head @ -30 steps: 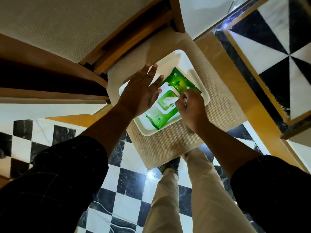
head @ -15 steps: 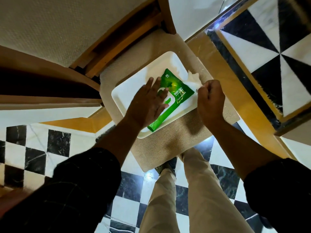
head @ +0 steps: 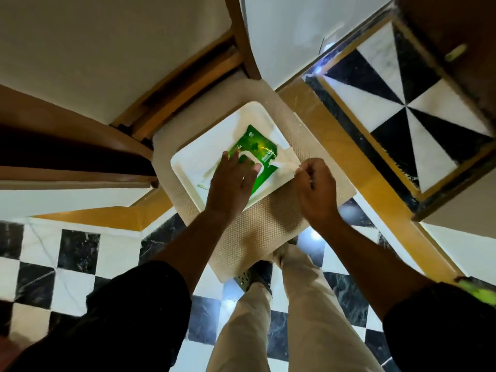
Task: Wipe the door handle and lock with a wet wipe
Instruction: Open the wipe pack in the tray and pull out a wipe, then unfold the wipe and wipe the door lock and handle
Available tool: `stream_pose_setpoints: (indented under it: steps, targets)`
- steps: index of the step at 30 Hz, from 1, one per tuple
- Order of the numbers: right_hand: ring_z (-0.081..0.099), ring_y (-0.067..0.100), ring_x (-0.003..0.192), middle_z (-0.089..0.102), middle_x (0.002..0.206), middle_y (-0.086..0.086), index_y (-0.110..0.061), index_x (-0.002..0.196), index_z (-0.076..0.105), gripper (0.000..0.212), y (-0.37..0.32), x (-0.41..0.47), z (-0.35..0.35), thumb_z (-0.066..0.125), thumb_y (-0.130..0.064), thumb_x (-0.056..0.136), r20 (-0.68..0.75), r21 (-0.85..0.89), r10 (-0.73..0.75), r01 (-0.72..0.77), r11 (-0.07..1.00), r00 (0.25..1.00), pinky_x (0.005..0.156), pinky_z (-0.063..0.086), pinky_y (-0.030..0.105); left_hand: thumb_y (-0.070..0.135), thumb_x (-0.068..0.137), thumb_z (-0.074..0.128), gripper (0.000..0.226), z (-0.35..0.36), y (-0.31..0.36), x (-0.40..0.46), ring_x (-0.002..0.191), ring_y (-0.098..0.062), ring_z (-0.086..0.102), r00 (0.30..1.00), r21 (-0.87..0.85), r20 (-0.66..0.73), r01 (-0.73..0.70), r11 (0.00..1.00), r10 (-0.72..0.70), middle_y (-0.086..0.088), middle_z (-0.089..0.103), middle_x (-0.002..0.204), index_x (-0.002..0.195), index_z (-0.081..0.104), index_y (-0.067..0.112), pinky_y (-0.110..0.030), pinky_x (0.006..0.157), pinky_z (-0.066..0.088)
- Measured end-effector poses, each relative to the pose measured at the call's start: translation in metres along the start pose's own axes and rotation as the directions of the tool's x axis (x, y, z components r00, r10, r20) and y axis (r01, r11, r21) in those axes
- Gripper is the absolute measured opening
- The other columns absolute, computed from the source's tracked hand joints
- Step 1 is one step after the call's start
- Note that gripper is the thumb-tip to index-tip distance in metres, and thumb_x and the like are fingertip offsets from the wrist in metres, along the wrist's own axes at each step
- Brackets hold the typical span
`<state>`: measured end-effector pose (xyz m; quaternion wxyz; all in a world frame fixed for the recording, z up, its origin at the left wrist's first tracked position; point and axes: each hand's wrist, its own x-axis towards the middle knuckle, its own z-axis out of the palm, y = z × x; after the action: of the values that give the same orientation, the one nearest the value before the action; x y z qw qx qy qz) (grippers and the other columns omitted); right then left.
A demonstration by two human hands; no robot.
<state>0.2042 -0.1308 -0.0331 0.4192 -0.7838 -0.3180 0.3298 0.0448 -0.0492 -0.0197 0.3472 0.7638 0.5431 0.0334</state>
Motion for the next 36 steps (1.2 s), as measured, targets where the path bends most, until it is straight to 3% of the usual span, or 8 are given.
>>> stream_pose_setpoints:
  steps: [3,5,8,13,17,22,30,36]
  targets:
    - [0.048,0.000,0.064,0.053,0.076,-0.003,-0.020,0.080,0.048,0.011,-0.027,-0.020,-0.005,0.053,-0.017,0.090,0.024,0.015,-0.048,0.048,0.999,0.999,0.054,0.037,0.014,0.041,0.100,0.051,0.034,-0.029,0.043,-0.010,0.090,-0.016,0.068,0.941,-0.483,0.085,0.327,0.812,-0.328,-0.008,0.073,0.095,0.093,0.073,0.015,-0.025,0.077,0.047]
    - [0.051,0.001,0.067,0.055,0.079,0.000,-0.020,0.081,0.049,0.009,-0.054,-0.036,-0.015,0.051,-0.022,0.089,0.038,0.009,-0.091,0.091,0.996,0.995,0.055,0.037,0.013,0.033,0.099,0.057,0.020,-0.055,0.069,-0.023,0.079,-0.015,0.073,0.891,-0.686,0.270,0.444,0.577,-0.365,-0.006,0.073,0.095,0.092,0.071,0.020,-0.027,0.071,0.055]
    - [0.056,0.007,0.073,0.059,0.087,0.002,-0.020,0.086,0.053,0.004,-0.090,-0.063,-0.034,0.052,-0.021,0.090,0.063,-0.004,-0.153,0.153,0.988,0.986,0.060,0.043,0.024,0.010,0.097,0.059,0.012,-0.091,0.095,-0.048,0.072,-0.018,0.069,0.910,-0.779,0.274,0.400,0.483,-0.311,-0.014,0.071,0.098,0.105,0.068,0.009,-0.027,0.068,0.059]
    - [0.063,0.007,0.079,0.065,0.091,-0.001,-0.027,0.093,0.057,0.016,-0.167,-0.103,-0.072,0.067,-0.017,0.086,-0.034,0.219,-0.135,0.139,0.966,0.990,0.064,0.049,0.013,-0.004,0.096,0.056,0.018,-0.153,0.128,-0.093,0.093,-0.024,0.068,0.971,-0.830,0.188,0.237,0.505,-0.146,-0.015,0.066,0.109,0.107,0.065,0.007,-0.029,0.077,0.058]
    - [0.069,0.017,0.094,0.070,0.104,0.008,-0.020,0.129,0.051,0.049,-0.225,-0.117,-0.097,0.071,-0.026,0.084,0.063,0.466,-0.015,-0.016,0.884,0.998,0.081,0.058,0.038,-0.008,0.094,0.055,0.026,-0.190,0.150,-0.123,0.093,-0.022,0.066,0.985,-0.836,0.169,0.128,0.534,0.029,-0.014,0.070,0.111,0.114,0.065,0.004,-0.027,0.074,0.056]
    - [0.070,0.027,0.087,0.072,0.099,0.018,-0.004,0.116,0.062,0.029,-0.270,-0.139,-0.115,0.066,-0.004,0.087,-0.027,0.518,-0.039,0.047,0.854,0.999,0.079,0.059,0.042,-0.011,0.092,0.056,0.027,-0.225,0.168,-0.149,0.070,-0.014,0.069,0.991,-0.866,0.061,-0.007,0.500,0.121,-0.007,0.073,0.090,0.095,0.066,0.013,-0.024,0.062,0.059]
    - [0.071,0.025,0.091,0.077,0.095,0.005,-0.018,0.099,0.071,0.021,-0.287,-0.171,-0.143,0.058,-0.004,0.093,-0.042,0.575,-0.113,0.117,0.810,0.993,0.079,0.057,0.043,-0.008,0.093,0.057,0.023,-0.241,0.189,-0.165,0.075,-0.017,0.071,0.990,-0.876,0.005,-0.064,0.478,0.142,-0.007,0.073,0.091,0.098,0.068,0.011,-0.032,0.070,0.060]
    - [0.068,0.018,0.077,0.074,0.085,0.007,-0.013,0.087,0.068,0.022,-0.282,-0.159,-0.187,0.056,0.005,0.088,-0.065,0.454,-0.221,0.226,0.862,0.973,0.064,0.056,0.028,0.047,0.076,0.076,0.031,-0.238,0.225,-0.162,0.081,-0.019,0.072,0.928,-0.813,0.229,0.018,0.583,0.292,-0.009,0.078,0.093,0.093,0.078,0.021,-0.038,0.075,0.061]
